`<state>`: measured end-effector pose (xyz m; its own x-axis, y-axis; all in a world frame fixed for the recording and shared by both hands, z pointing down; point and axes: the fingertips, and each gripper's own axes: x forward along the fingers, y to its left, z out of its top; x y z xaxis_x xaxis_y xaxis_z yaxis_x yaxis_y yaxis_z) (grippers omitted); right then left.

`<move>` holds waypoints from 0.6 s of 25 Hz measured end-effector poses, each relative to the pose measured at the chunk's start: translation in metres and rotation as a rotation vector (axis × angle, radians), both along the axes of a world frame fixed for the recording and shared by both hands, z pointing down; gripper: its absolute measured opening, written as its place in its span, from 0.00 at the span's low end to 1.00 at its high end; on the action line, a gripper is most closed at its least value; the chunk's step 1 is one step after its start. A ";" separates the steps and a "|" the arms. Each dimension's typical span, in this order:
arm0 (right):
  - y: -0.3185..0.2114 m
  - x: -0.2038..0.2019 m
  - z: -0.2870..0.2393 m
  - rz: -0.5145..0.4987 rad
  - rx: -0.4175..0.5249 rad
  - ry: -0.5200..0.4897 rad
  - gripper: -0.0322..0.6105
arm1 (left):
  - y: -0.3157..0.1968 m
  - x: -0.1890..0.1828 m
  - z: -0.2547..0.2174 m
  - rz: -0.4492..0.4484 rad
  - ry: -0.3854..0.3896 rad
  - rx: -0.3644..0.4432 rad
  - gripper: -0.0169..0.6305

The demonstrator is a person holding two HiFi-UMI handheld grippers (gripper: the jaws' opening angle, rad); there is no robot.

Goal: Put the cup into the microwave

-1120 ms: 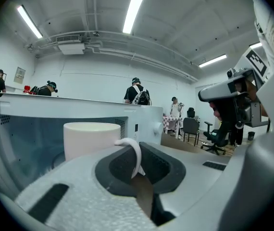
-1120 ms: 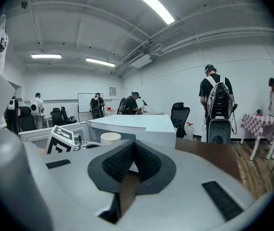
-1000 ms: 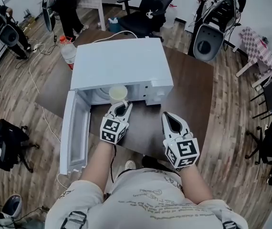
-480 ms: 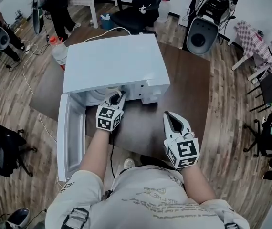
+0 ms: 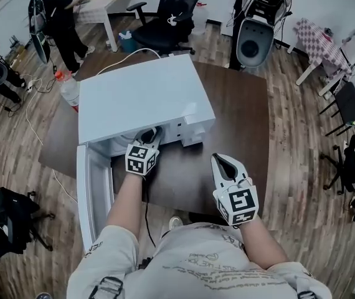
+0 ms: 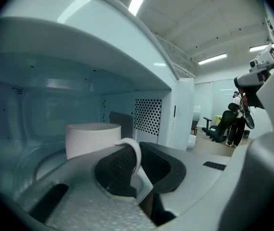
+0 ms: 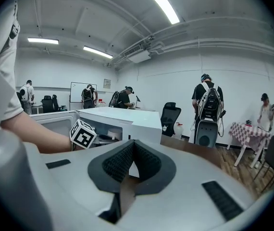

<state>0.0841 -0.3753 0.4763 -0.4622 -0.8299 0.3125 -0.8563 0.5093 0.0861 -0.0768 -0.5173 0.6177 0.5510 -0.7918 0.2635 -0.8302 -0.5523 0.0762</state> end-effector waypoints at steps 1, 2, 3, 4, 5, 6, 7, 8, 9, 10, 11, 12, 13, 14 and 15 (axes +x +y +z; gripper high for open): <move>0.000 0.002 0.001 0.005 -0.001 0.003 0.06 | -0.003 -0.001 0.003 -0.003 -0.007 -0.007 0.07; 0.000 0.003 0.002 0.010 -0.003 0.004 0.06 | -0.005 -0.003 0.005 -0.006 -0.008 -0.015 0.07; 0.000 0.005 0.002 0.015 -0.005 0.006 0.06 | -0.006 -0.004 0.008 -0.011 -0.002 -0.022 0.07; 0.001 0.006 0.003 0.020 -0.006 0.007 0.06 | -0.006 -0.006 0.010 -0.017 0.005 -0.030 0.07; 0.001 0.007 0.003 0.026 -0.005 0.009 0.06 | -0.006 -0.008 0.013 -0.026 0.007 -0.039 0.07; 0.001 0.008 0.003 0.033 -0.002 0.012 0.06 | -0.006 -0.010 0.016 -0.040 -0.002 -0.048 0.07; 0.000 0.009 0.002 0.044 0.001 0.018 0.06 | -0.006 -0.013 0.019 -0.055 -0.020 -0.057 0.08; -0.001 0.010 0.003 0.057 0.003 0.027 0.06 | -0.007 -0.015 0.021 -0.070 -0.038 -0.064 0.07; -0.003 0.011 0.004 0.071 0.003 0.042 0.06 | -0.007 -0.017 0.023 -0.082 -0.049 -0.069 0.08; -0.004 0.013 0.006 0.084 0.002 0.057 0.06 | -0.007 -0.018 0.023 -0.092 -0.052 -0.073 0.08; -0.005 0.014 0.007 0.091 0.001 0.070 0.06 | -0.007 -0.019 0.024 -0.101 -0.051 -0.075 0.08; -0.005 0.014 0.009 0.093 0.000 0.077 0.06 | -0.007 -0.020 0.024 -0.108 -0.051 -0.078 0.08; -0.005 0.013 0.010 0.092 -0.001 0.079 0.06 | -0.006 -0.021 0.024 -0.115 -0.050 -0.081 0.08; -0.004 0.012 0.010 0.090 -0.002 0.078 0.06 | -0.005 -0.022 0.023 -0.119 -0.049 -0.084 0.08; -0.003 0.010 0.011 0.086 -0.004 0.077 0.06 | -0.004 -0.024 0.023 -0.122 -0.048 -0.088 0.08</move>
